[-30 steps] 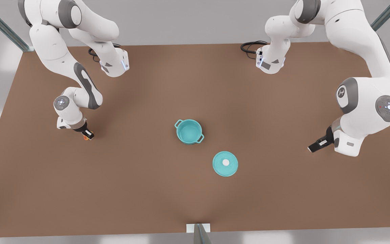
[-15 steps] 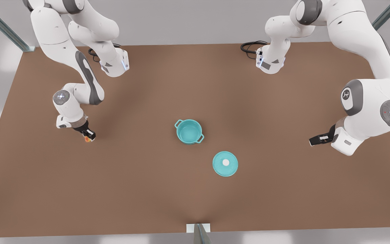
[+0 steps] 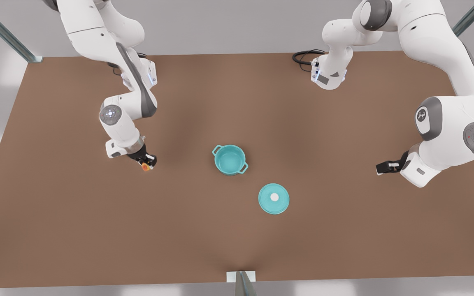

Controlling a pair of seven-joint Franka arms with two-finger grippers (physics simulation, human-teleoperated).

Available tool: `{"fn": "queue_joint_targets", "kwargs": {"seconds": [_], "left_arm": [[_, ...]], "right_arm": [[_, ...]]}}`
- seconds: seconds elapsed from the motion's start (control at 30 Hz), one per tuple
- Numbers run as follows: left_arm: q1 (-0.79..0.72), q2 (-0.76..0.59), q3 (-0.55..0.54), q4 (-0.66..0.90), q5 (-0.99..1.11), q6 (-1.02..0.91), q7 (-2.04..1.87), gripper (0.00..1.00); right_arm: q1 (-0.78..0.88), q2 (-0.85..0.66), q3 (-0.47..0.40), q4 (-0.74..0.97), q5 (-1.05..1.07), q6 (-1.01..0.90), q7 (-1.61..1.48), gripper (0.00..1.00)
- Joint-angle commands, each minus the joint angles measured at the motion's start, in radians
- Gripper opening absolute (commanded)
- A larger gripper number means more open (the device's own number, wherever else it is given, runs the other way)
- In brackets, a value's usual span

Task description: Open the pot lid and put the potato into the pot

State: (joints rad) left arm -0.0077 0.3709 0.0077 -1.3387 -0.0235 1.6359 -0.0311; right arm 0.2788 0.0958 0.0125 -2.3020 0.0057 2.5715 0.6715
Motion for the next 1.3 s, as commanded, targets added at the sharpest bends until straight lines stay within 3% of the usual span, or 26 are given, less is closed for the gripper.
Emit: {"fn": "queue_joint_targets", "kwargs": {"seconds": [0.0, 0.23, 0.67, 0.83, 1.13, 1.17, 1.2, 1.27], "left_arm": [[0.000, -0.001, 0.000, -0.002, 0.001, -0.002, 0.102, 1.00], [-0.005, 0.000, -0.003, 0.000, 0.001, -0.001, 0.097, 1.00], [-0.014, 0.005, -0.008, 0.010, 0.002, 0.009, 0.094, 1.00], [-0.014, 0.005, -0.008, 0.012, 0.001, 0.009, 0.089, 1.00], [-0.015, 0.006, -0.008, 0.012, 0.005, 0.009, 0.089, 1.00], [-0.017, 0.006, -0.008, 0.010, 0.005, 0.009, 0.089, 1.00], [-0.017, 0.006, -0.008, 0.012, 0.005, 0.009, 0.089, 1.00], [-0.028, 0.008, -0.008, 0.012, 0.007, 0.009, 0.085, 1.00]], "right_arm": [[0.002, 0.001, 0.037, 0.030, -0.003, -0.132, 0.327, 0.56], [0.031, 0.065, 0.142, 0.161, -0.001, -0.200, 0.447, 0.56], [0.272, 0.285, 0.142, 0.497, 0.003, -0.300, 0.744, 0.56], [0.349, 0.438, 0.141, 0.613, -0.010, -0.290, 0.821, 0.56], [0.349, 0.513, 0.127, 0.630, -0.039, -0.237, 0.829, 0.56], [0.349, 0.513, 0.127, 0.632, -0.041, -0.237, 0.827, 0.63], [0.350, 0.513, 0.126, 0.633, -0.078, -0.237, 0.826, 1.00], [0.349, 0.513, 0.126, 0.633, -0.078, -0.237, 0.826, 1.00]]}}
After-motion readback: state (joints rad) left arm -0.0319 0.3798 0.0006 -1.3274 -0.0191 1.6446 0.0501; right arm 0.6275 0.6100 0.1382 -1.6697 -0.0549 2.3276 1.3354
